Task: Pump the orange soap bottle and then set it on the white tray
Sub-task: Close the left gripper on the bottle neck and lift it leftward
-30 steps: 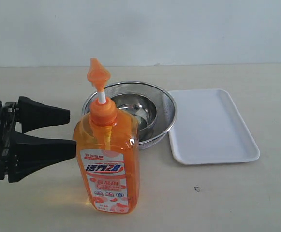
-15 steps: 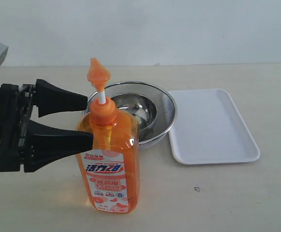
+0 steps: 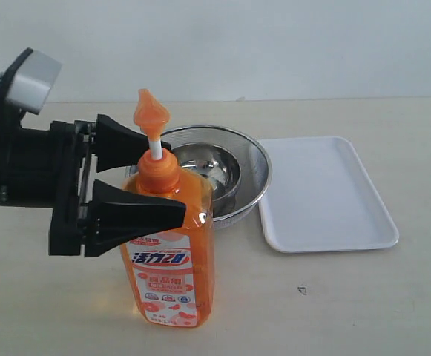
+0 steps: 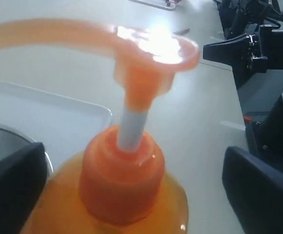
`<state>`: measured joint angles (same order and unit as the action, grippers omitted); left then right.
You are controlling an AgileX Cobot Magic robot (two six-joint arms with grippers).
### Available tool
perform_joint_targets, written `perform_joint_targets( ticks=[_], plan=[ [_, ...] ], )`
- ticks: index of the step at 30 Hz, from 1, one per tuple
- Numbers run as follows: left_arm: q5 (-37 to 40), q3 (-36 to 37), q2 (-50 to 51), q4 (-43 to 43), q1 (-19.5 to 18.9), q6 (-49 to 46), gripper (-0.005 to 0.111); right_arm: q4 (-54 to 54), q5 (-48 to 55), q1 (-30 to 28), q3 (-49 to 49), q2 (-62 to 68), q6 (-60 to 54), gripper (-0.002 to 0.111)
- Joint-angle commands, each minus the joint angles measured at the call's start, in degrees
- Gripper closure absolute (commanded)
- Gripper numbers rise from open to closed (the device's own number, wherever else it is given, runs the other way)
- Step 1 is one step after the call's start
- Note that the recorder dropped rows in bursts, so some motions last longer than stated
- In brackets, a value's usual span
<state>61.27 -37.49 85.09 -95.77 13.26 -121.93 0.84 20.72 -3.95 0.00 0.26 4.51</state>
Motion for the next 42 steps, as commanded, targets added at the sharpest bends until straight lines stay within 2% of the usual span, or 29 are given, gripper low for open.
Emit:
perform_joint_targets(
  ticks=[1,7,10,14,19,24,28,29,36,40,42],
  plan=[
    [-0.2,-2.4,4.0,-0.9,1.3,-0.2,0.016,-0.1,-0.7,-0.2,0.0,-0.3,-0.5,0.107],
    [0.4,-3.4,6.7,-1.0,1.3,-0.2,0.017,-0.1,-0.7,-0.2,0.0,-0.3,-0.5,0.107],
    [-0.5,-3.4,6.7,-0.8,1.3,-0.2,0.024,-0.1,-0.7,-0.2,0.0,-0.3,-0.5,0.107],
    [-0.5,-3.4,6.7,-0.8,1.3,-0.2,0.054,-0.1,-0.7,-0.2,0.0,-0.3,-0.5,0.107],
    [-0.6,-3.4,6.7,-0.8,1.3,-0.2,0.102,-0.1,-0.7,-0.2,0.0,-0.3,-0.5,0.107],
    [-0.7,-3.1,6.6,-1.9,1.3,0.8,0.102,-0.1,-0.7,-0.2,0.0,-0.3,-0.5,0.107],
    [-2.3,-0.2,1.4,-4.2,1.3,-0.3,0.102,-0.1,-0.7,-0.2,0.0,-0.3,-0.5,0.107],
    [-6.0,1.0,-2.2,-4.2,1.3,-0.3,0.102,-0.1,-0.7,-0.2,0.0,-0.3,-0.5,0.107],
    [-17.7,5.9,-18.0,-4.2,1.3,0.5,0.102,-0.1,-0.7,-0.2,0.0,-0.3,-0.5,0.107],
    [-19.4,8.1,-21.0,-4.2,1.3,1.1,0.102,-0.1,-0.7,-0.2,0.0,-0.3,-0.5,0.107],
    [-22.7,8.1,-21.4,-4.2,1.3,1.1,0.102,-0.1,-0.7,-0.2,0.0,-0.3,-0.5,0.107]
  ],
)
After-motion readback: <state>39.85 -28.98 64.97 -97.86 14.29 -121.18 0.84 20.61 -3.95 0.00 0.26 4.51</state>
